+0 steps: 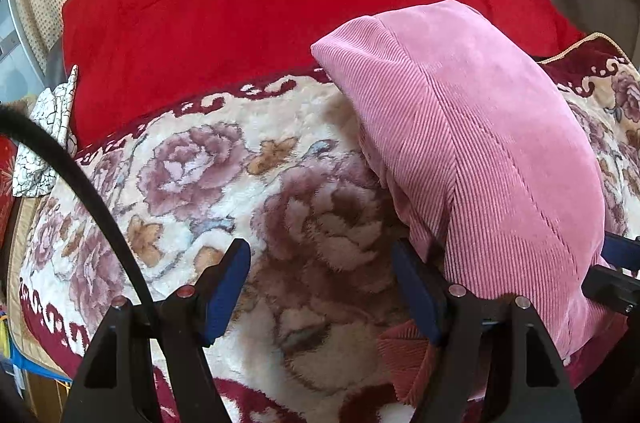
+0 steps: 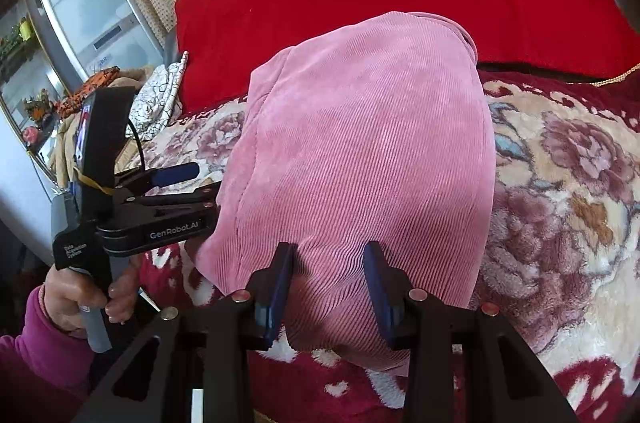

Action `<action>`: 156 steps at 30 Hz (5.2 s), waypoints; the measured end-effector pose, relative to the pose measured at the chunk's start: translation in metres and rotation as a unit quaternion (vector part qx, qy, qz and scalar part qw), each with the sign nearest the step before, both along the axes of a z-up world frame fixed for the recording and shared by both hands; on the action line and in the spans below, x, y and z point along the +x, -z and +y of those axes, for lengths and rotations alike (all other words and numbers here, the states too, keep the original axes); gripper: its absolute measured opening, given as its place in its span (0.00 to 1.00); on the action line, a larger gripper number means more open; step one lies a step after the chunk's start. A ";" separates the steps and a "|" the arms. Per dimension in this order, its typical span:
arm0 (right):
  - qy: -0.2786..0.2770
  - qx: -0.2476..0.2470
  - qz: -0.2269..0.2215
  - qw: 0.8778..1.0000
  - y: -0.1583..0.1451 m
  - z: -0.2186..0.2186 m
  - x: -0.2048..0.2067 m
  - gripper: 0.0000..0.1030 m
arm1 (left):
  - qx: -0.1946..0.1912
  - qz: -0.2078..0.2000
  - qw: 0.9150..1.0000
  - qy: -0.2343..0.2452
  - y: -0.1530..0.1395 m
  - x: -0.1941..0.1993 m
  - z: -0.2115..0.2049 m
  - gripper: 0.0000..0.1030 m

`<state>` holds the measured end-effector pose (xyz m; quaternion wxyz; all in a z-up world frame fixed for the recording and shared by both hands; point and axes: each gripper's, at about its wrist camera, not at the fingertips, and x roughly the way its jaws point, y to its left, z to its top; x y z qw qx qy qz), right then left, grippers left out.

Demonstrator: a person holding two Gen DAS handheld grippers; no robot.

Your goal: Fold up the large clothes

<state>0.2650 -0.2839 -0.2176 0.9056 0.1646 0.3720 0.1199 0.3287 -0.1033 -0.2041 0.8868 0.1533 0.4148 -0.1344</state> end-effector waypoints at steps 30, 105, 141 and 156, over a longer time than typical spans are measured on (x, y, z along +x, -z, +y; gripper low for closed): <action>0.085 0.024 -0.079 0.993 -0.035 -0.032 -0.025 0.60 | -0.017 -0.111 0.994 0.016 -0.044 -0.042 -0.024 0.72; 0.215 -0.189 -0.204 0.936 -0.217 0.115 -0.254 0.68 | -0.090 -0.326 0.941 -0.029 -0.231 -0.281 0.117 0.91; 0.239 -0.215 -0.236 0.917 -0.237 0.129 -0.273 0.69 | -0.097 -0.340 0.935 -0.033 -0.239 -0.292 0.122 0.91; 0.255 -0.223 -0.232 0.912 -0.239 0.134 -0.276 0.69 | -0.099 -0.344 0.933 -0.037 -0.240 -0.295 0.125 0.91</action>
